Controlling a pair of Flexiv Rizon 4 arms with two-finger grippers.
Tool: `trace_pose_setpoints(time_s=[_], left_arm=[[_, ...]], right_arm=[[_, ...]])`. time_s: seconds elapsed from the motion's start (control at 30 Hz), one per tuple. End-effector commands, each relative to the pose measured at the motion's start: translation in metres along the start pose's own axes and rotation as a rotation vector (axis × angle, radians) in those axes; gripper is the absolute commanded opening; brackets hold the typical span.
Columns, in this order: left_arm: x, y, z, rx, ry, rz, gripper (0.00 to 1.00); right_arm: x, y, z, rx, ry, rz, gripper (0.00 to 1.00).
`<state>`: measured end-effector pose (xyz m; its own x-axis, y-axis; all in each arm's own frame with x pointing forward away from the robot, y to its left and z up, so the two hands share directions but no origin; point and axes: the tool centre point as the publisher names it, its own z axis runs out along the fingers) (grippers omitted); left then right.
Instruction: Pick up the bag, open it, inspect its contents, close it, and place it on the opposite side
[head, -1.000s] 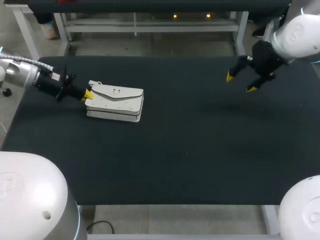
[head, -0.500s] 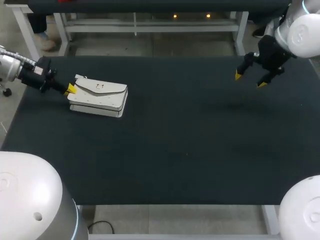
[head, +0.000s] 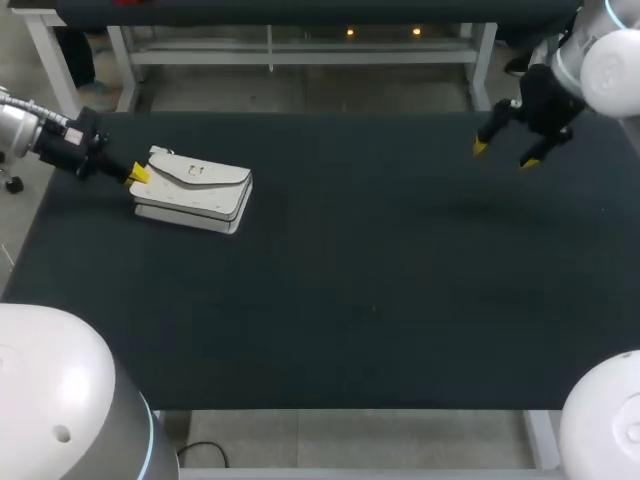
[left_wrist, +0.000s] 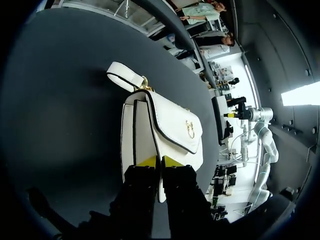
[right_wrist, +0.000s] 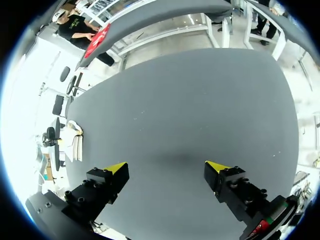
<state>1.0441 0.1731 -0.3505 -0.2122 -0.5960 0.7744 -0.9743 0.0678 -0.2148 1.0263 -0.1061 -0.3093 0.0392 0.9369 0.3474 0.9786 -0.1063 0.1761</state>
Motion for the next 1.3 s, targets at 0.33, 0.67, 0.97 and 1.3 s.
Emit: trace_pose_setpoints(time_s=[0.33, 0.67, 0.97, 1.3], left_arm=[[-0.054, -0.029, -0.071, 0.105, -0.047, -0.012, 0.0], [-0.083, -0.041, -0.097, 0.154, -0.056, -0.026, 0.0], [-0.103, -0.045, -0.112, 0.184, -0.05, -0.041, 0.0], [-0.104, -0.042, -0.114, 0.188, -0.032, -0.047, 1.0]], right_arm=[[-0.037, 0.002, -0.025, 0.032, -0.148, 0.105, 1.0], [-0.039, -0.009, -0.027, 0.111, -0.182, 0.143, 1.0], [-0.037, -0.014, -0.028, 0.14, -0.198, 0.159, 1.0], [-0.036, -0.014, -0.032, 0.134, -0.21, 0.162, 1.0]])
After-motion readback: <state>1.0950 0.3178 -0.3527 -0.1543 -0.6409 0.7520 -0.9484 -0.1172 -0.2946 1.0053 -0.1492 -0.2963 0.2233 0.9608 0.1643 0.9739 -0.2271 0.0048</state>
